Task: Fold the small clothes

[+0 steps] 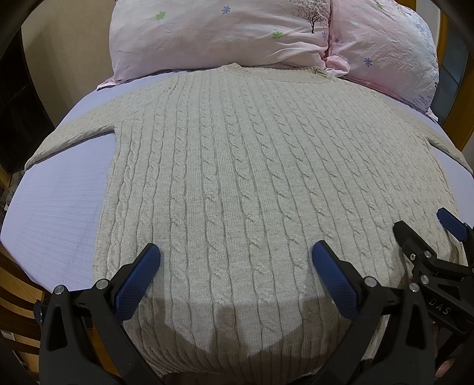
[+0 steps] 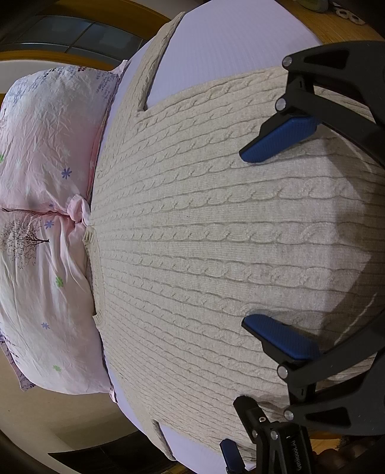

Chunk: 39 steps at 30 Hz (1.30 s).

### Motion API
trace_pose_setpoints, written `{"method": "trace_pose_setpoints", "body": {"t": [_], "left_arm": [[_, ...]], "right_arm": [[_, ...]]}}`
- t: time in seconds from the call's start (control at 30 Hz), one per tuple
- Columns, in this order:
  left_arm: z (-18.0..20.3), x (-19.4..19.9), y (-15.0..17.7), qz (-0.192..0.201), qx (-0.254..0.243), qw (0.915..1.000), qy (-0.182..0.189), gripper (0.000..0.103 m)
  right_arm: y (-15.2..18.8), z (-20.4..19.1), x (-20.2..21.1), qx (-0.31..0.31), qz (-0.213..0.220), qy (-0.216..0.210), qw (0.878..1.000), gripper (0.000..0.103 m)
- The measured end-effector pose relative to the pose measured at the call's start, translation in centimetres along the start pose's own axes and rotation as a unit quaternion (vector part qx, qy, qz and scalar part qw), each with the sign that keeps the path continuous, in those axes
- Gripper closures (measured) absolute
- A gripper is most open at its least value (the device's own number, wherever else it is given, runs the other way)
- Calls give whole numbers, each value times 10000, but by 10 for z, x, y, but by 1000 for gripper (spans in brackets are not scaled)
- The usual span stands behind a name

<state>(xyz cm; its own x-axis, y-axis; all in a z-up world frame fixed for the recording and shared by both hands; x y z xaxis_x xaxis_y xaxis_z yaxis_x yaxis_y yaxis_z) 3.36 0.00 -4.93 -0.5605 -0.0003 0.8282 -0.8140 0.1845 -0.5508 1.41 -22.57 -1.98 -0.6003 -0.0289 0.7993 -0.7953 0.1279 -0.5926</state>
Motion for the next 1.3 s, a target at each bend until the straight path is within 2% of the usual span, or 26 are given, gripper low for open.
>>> {"method": "trace_pose_setpoints", "body": {"t": [1.0,1.1,1.2,1.23,1.3], "left_arm": [[-2,4,-6,28,1,10000,-10,1],[-1,4,-5,35,7,10000,-22,1],[0,6,-4,72,8,10000,-28,1],[0,6,-3,96,-5,9999,-29,1],[-1,7,-2,196,-48,9998,-7,1]], "right_arm": [[-1,4,1,77,-3,-40,10000,2],[-1,1,1,148,116,-109,9998,2],[-3,5,5,342,145,-415,9984,2],[-7,10,6,292,99,-482,9984,2],[-34,46,21,-294,318,-524,9977,2]]}}
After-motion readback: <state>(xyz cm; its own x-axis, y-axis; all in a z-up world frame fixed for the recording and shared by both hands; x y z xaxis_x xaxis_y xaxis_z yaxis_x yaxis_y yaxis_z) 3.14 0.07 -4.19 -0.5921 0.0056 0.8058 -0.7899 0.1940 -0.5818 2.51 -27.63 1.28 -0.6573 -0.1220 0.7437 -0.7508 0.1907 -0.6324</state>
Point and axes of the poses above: each gripper's, at about its wrist camera, not at the fingertips, and x roughly against the way its jaws point, z to its right, y to its underside, the point moved 6 cm from there along -x, roughly the way its jaws point, and after that the axes turned 8 degrees about -x, right-handed, at the moved point
